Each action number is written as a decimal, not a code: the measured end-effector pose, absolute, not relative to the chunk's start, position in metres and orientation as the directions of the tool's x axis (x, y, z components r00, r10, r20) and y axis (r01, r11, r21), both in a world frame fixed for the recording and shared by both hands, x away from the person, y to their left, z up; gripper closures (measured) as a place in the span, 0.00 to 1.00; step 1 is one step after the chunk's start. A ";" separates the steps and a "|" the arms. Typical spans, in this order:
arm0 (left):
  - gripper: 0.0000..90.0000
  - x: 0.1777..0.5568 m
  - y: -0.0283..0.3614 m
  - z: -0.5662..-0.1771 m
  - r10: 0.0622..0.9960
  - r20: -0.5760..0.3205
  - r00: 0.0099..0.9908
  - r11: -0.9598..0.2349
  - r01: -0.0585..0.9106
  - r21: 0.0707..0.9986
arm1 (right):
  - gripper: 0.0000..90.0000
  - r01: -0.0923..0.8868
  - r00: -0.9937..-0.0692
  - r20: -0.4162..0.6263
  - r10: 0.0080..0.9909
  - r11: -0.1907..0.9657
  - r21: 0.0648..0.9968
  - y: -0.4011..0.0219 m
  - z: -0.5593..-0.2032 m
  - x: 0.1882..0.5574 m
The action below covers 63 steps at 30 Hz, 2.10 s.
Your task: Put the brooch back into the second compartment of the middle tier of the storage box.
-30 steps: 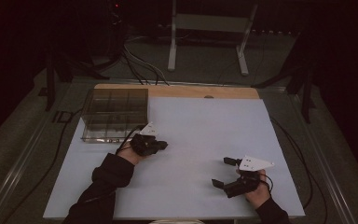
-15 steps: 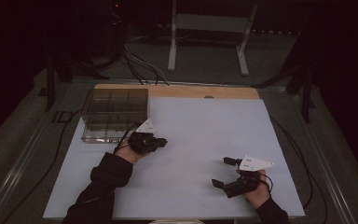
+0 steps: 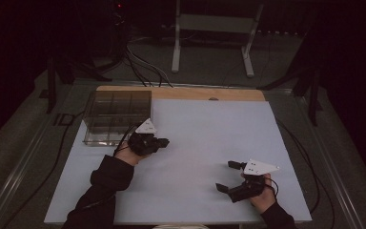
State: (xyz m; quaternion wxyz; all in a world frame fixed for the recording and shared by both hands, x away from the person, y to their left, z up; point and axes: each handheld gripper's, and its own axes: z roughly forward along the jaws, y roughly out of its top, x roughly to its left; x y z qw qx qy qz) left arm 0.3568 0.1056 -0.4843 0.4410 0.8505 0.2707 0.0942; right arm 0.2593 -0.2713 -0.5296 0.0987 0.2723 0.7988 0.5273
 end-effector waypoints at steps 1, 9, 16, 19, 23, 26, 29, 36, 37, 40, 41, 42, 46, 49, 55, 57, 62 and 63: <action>0.97 0.357 0.106 -0.484 0.546 -0.077 0.834 -0.465 0.378 0.800 | 0.00 0.330 -0.832 0.129 0.539 0.295 0.897 -0.271 -0.530 0.259; 0.97 0.357 0.111 -0.480 0.561 -0.078 0.824 -0.448 0.382 0.808 | 0.00 0.332 -0.832 0.129 0.539 0.298 0.895 -0.271 -0.530 0.259; 0.97 0.357 0.117 -0.476 0.575 -0.070 0.815 -0.443 0.382 0.811 | 0.00 0.331 -0.833 0.130 0.538 0.297 0.895 -0.271 -0.530 0.259; 0.97 0.357 0.120 -0.473 0.581 -0.069 0.811 -0.437 0.382 0.814 | 0.00 0.326 -0.835 0.124 0.536 0.300 0.896 -0.270 -0.530 0.259; 0.97 0.356 0.124 -0.470 0.585 -0.067 0.809 -0.428 0.378 0.821 | 0.00 0.325 -0.835 0.123 0.536 0.301 0.896 -0.270 -0.530 0.259; 0.97 0.356 0.127 -0.466 0.589 -0.066 0.806 -0.422 0.376 0.825 | 0.00 0.327 -0.835 0.125 0.536 0.300 0.896 -0.270 -0.530 0.259; 0.97 0.355 0.130 -0.464 0.598 -0.064 0.799 -0.415 0.377 0.828 | 0.00 0.326 -0.834 0.124 0.537 0.300 0.897 -0.270 -0.530 0.259; 0.97 0.355 0.137 -0.460 0.610 -0.064 0.790 -0.400 0.376 0.836 | 0.00 0.327 -0.835 0.124 0.537 0.301 0.896 -0.270 -0.530 0.259; 0.97 0.355 0.138 -0.460 0.611 -0.064 0.789 -0.398 0.376 0.837 | 0.00 0.328 -0.834 0.126 0.537 0.300 0.896 -0.270 -0.530 0.259; 0.97 0.355 0.141 -0.459 0.615 -0.063 0.786 -0.396 0.377 0.838 | 0.00 0.325 -0.835 0.122 0.536 0.301 0.897 -0.270 -0.529 0.259; 0.97 0.356 0.142 -0.458 0.618 -0.061 0.784 -0.394 0.376 0.839 | 0.00 0.326 -0.835 0.124 0.536 0.301 0.896 -0.270 -0.530 0.259; 0.97 0.355 0.143 -0.458 0.622 -0.064 0.781 -0.389 0.379 0.840 | 0.00 0.327 -0.835 0.124 0.537 0.301 0.896 -0.270 -0.530 0.259; 0.97 0.356 0.146 -0.456 0.627 -0.065 0.776 -0.382 0.380 0.842 | 0.00 0.326 -0.835 0.123 0.536 0.301 0.896 -0.270 -0.530 0.259; 0.97 0.356 0.150 -0.455 0.633 -0.072 0.771 -0.365 0.380 0.850 | 0.00 0.329 -0.835 0.127 0.536 0.300 0.895 -0.270 -0.530 0.259; 0.97 0.356 0.155 -0.455 0.646 -0.071 0.760 -0.359 0.385 0.850 | 0.00 0.329 -0.835 0.127 0.535 0.301 0.895 -0.270 -0.530 0.260; 0.97 0.357 0.157 -0.454 0.652 -0.071 0.755 -0.355 0.387 0.851 | 0.00 0.328 -0.834 0.126 0.537 0.300 0.896 -0.270 -0.530 0.259; 0.97 0.357 0.166 -0.451 0.667 -0.081 0.740 -0.328 0.390 0.860 | 0.00 0.329 -0.834 0.128 0.537 0.299 0.896 -0.270 -0.530 0.259; 0.97 0.357 0.168 -0.451 0.670 -0.081 0.738 -0.324 0.389 0.862 | 0.00 0.328 -0.835 0.126 0.536 0.301 0.895 -0.270 -0.530 0.259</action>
